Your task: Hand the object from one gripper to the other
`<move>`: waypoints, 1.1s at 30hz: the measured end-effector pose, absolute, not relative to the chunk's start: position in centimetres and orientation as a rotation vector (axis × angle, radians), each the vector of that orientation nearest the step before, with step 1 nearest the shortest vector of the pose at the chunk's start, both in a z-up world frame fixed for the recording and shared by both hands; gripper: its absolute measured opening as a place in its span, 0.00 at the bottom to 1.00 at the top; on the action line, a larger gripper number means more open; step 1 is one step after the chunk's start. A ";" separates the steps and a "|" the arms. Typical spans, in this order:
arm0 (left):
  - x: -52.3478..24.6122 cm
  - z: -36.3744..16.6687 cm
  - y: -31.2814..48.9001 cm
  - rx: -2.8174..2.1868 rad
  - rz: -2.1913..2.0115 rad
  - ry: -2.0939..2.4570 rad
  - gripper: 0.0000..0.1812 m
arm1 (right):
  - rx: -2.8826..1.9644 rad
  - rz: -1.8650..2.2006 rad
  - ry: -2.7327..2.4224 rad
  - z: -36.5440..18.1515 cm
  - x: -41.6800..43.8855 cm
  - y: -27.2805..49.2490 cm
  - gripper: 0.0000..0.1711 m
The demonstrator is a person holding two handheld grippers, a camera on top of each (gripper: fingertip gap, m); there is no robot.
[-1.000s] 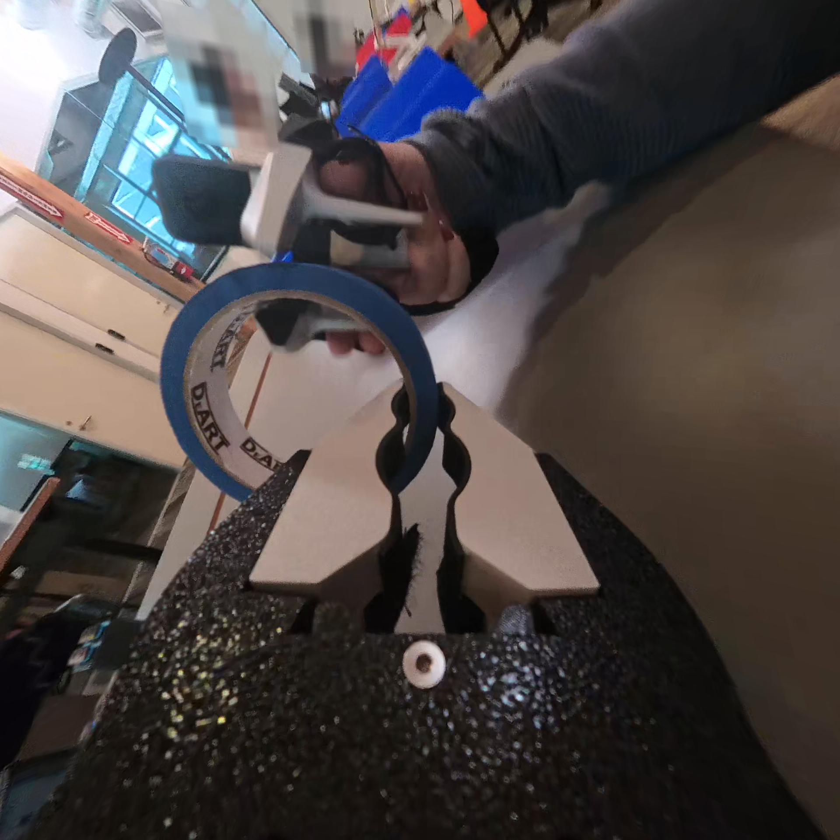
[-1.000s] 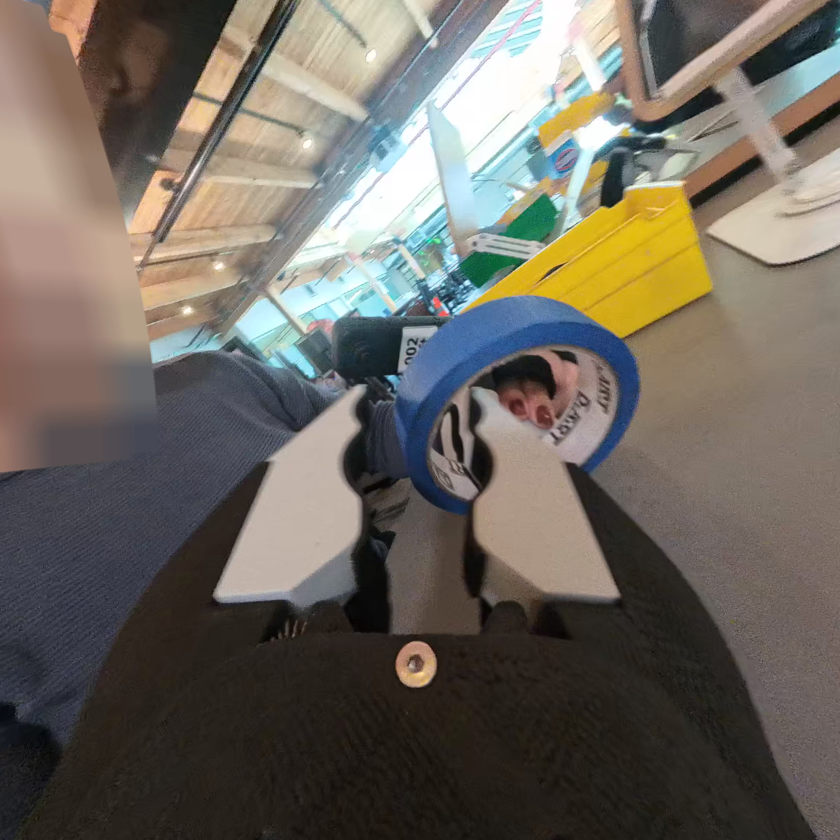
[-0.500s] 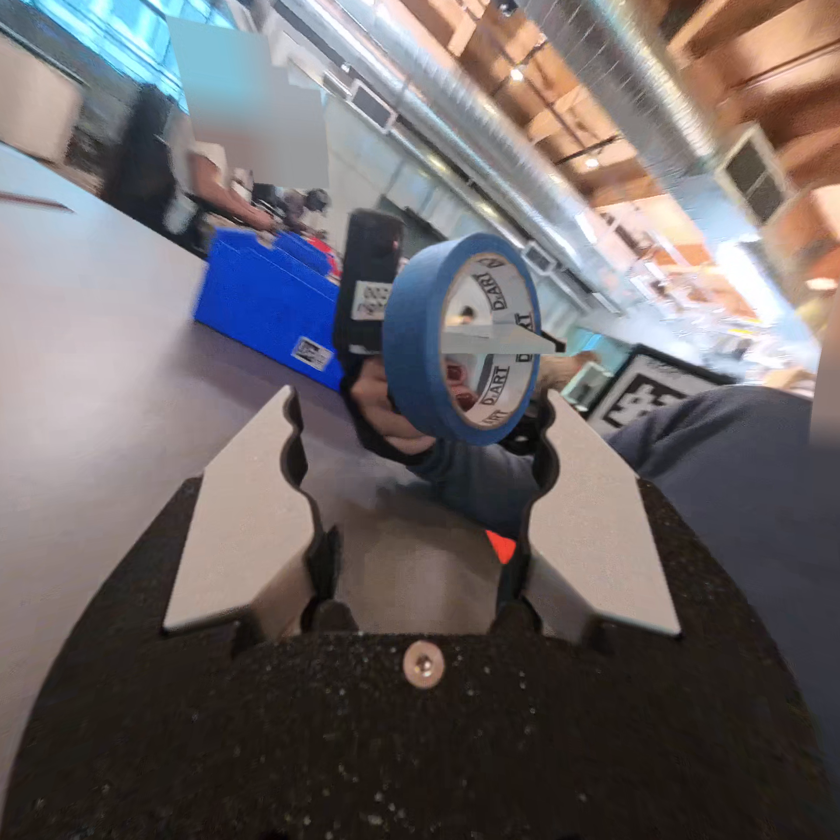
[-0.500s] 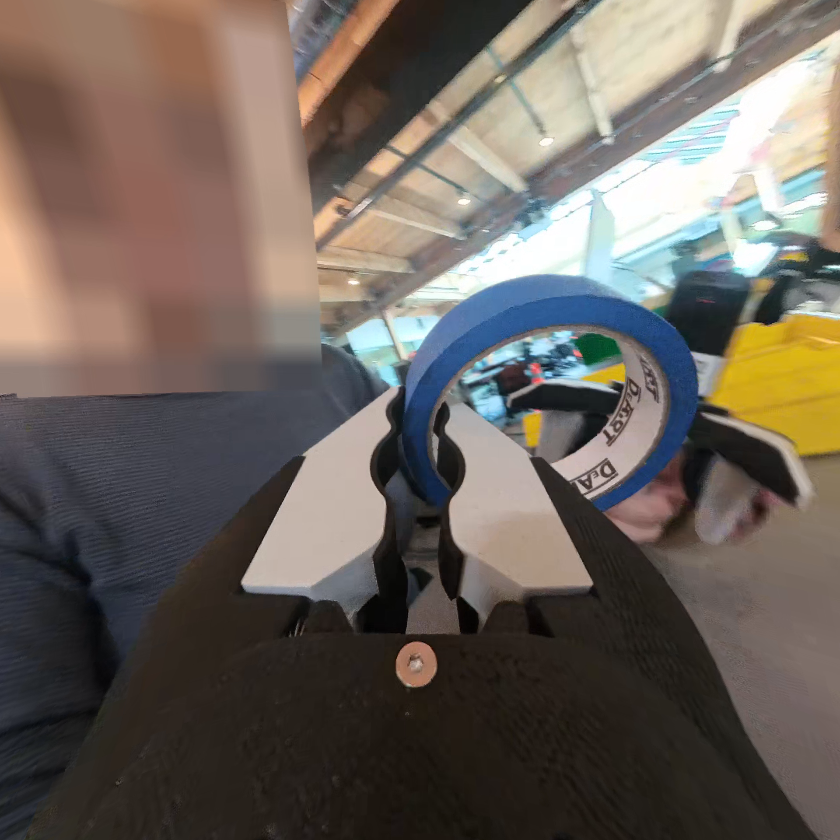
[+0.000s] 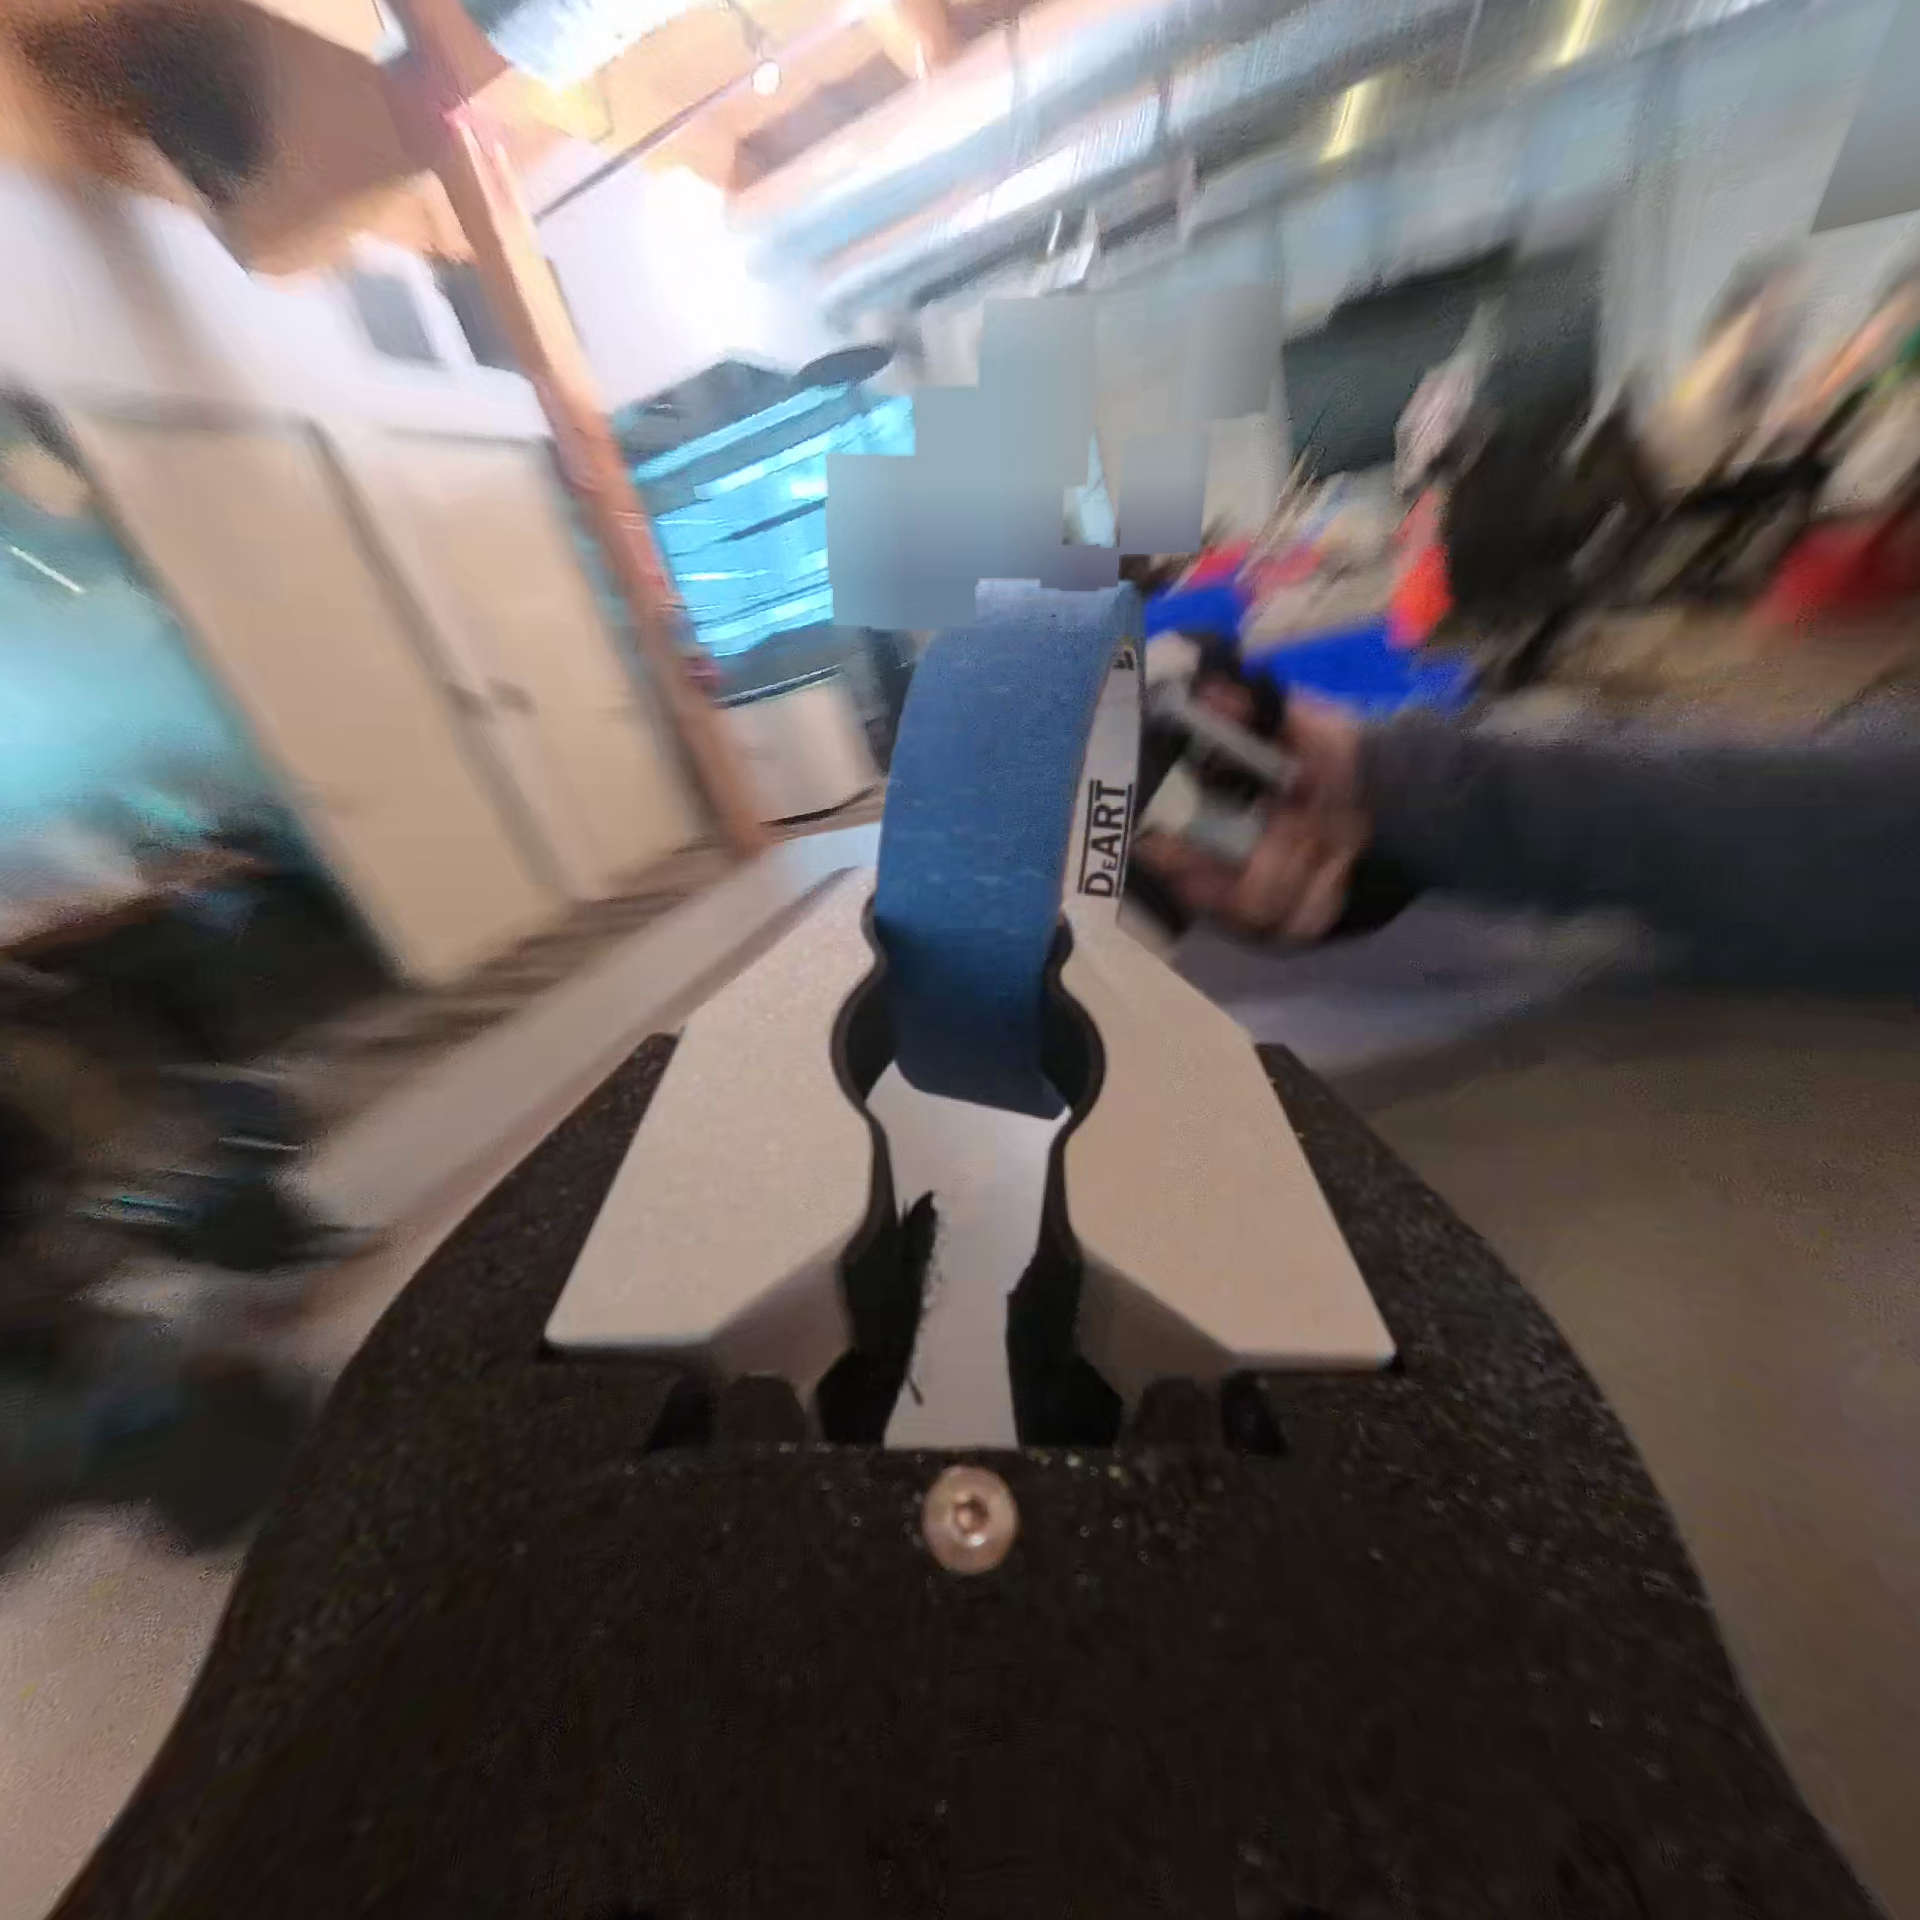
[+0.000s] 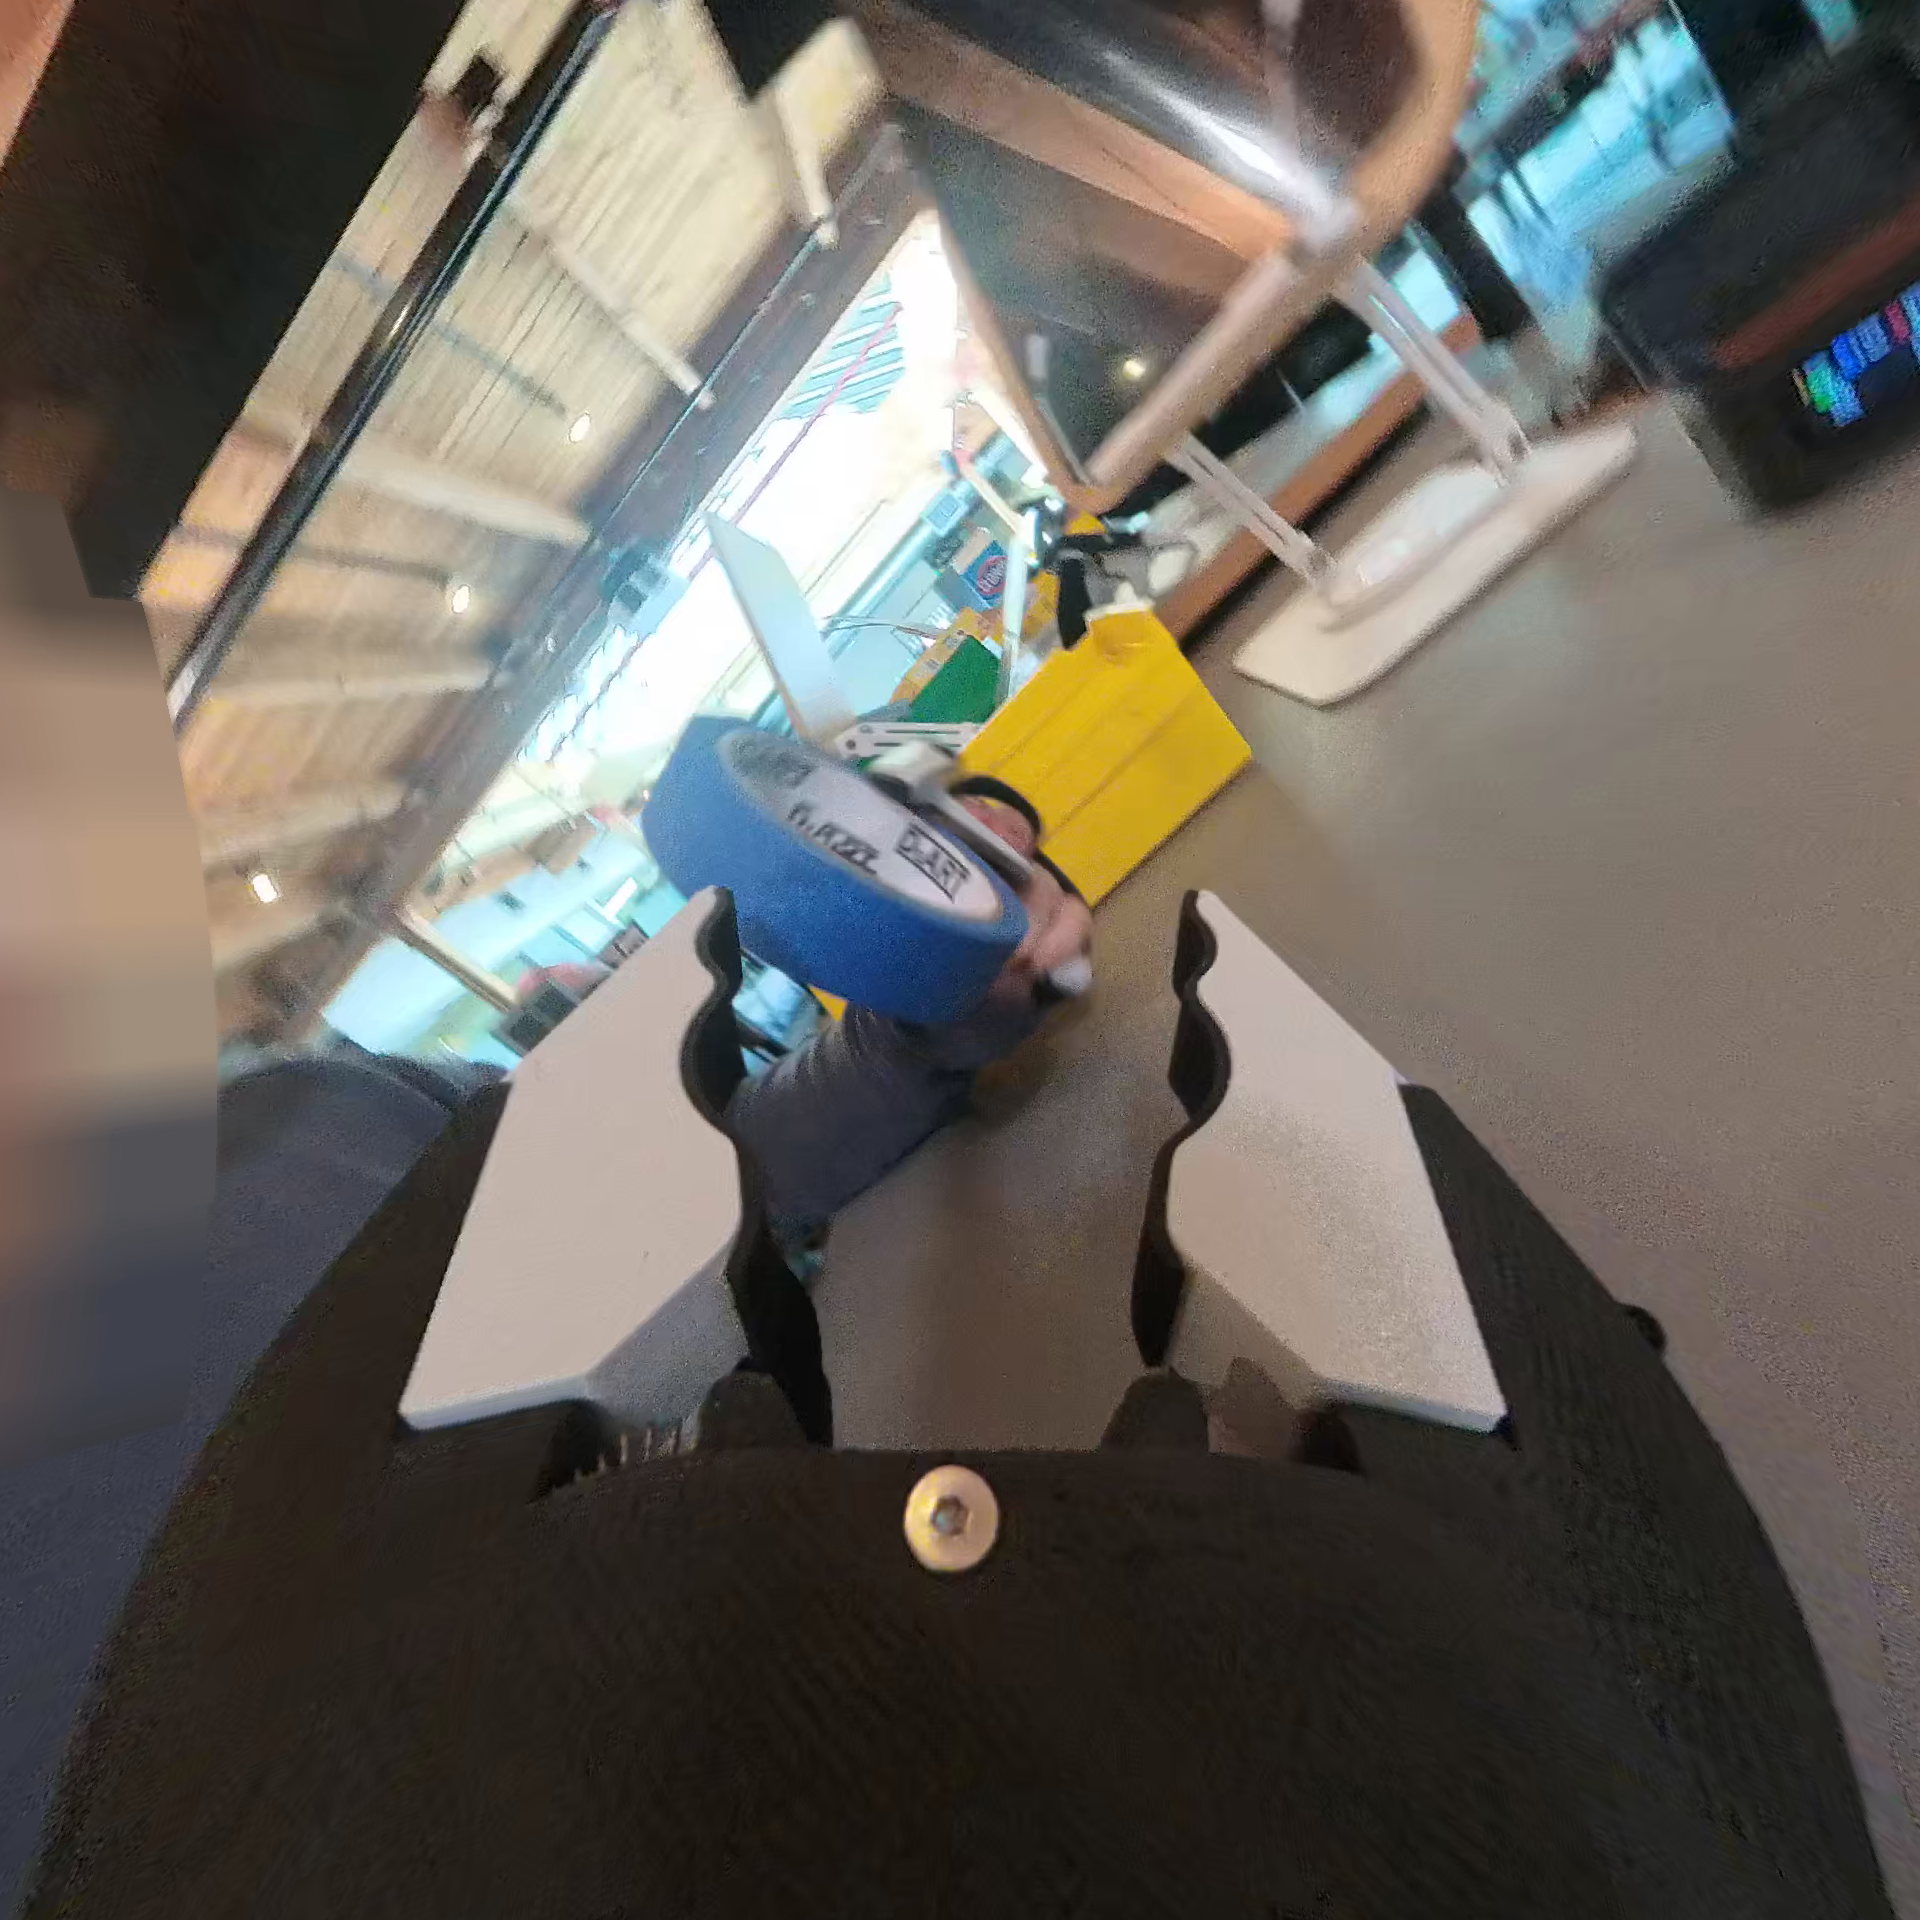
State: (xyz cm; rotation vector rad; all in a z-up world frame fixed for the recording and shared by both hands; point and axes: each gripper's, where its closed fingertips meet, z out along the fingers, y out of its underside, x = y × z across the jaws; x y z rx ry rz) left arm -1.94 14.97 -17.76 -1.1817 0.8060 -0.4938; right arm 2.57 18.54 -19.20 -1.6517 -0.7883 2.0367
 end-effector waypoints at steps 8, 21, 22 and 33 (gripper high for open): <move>0.0 -19.6 14.1 -0.663 0.816 1.259 0.11 | -1.895 2.388 -0.669 -21.9 1.0 16.7 0.50; 0.5 -21.1 15.0 -1.500 -1.206 0.659 0.61 | -1.288 1.881 -0.964 -16.7 3.1 17.1 0.17; 0.2 -20.5 14.9 -1.481 -1.343 0.598 0.59 | -1.227 1.829 -1.002 -16.2 3.2 16.7 0.17; 1.2 -20.4 13.5 -1.370 -1.094 0.801 0.15 | -1.043 1.571 -1.203 -15.9 2.3 13.7 0.16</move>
